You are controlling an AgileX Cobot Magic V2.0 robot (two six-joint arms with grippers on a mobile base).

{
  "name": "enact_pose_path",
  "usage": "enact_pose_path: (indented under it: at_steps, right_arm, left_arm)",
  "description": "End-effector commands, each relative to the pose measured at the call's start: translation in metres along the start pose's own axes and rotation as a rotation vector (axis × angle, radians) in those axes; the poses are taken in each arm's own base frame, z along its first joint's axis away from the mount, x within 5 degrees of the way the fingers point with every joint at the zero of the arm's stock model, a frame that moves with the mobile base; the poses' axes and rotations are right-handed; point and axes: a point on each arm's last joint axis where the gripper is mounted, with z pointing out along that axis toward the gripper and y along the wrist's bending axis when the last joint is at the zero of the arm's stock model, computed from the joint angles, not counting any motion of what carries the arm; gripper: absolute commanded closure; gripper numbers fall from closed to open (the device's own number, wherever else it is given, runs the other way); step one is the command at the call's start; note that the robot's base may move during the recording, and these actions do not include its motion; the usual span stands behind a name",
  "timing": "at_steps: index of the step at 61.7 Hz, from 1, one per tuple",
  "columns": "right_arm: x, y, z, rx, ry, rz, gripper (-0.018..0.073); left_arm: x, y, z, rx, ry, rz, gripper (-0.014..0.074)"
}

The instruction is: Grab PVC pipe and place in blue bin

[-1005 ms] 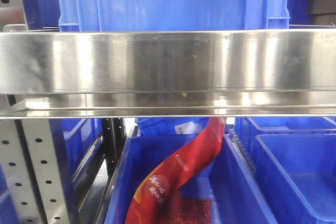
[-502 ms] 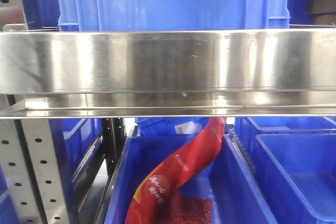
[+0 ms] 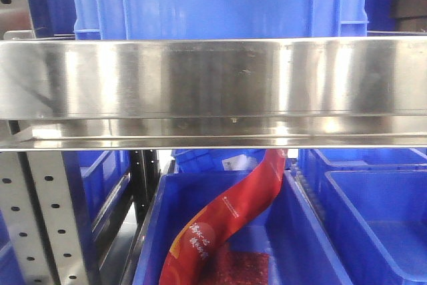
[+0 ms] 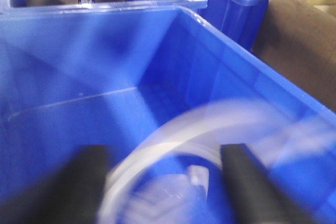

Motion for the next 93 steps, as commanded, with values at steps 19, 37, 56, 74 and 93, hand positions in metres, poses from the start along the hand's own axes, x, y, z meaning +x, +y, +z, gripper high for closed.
enact_pose_path:
  at_steps: [19,37,56,74,93]
  right_arm:
    - [-0.020,0.000,-0.029,0.006,-0.097,-0.045,0.0564]
    - [-0.014,-0.002,-0.035,0.028,-0.010,-0.031,0.0728]
    - [-0.036,-0.008,-0.111,0.078,-0.102,-0.086,0.0728]
    - [0.017,-0.018,-0.146,0.078,-0.167,-0.185,0.0728]
    - [0.104,-0.027,-0.173,0.013,-0.192,-0.146,0.0728]
  left_arm:
    - [-0.023,-0.007,-0.036,0.020,-0.058,-0.003,0.0379]
    - [-0.016,-0.005,-0.044,-0.009,0.046,0.019,0.0707]
    - [-0.030,-0.005,-0.115,-0.052,-0.036,0.087,0.0707]
    - [0.022,0.002,-0.150,-0.026,-0.196,0.104,0.0707]
    - [0.129,0.017,-0.177,-0.003,-0.291,0.104,0.0707]
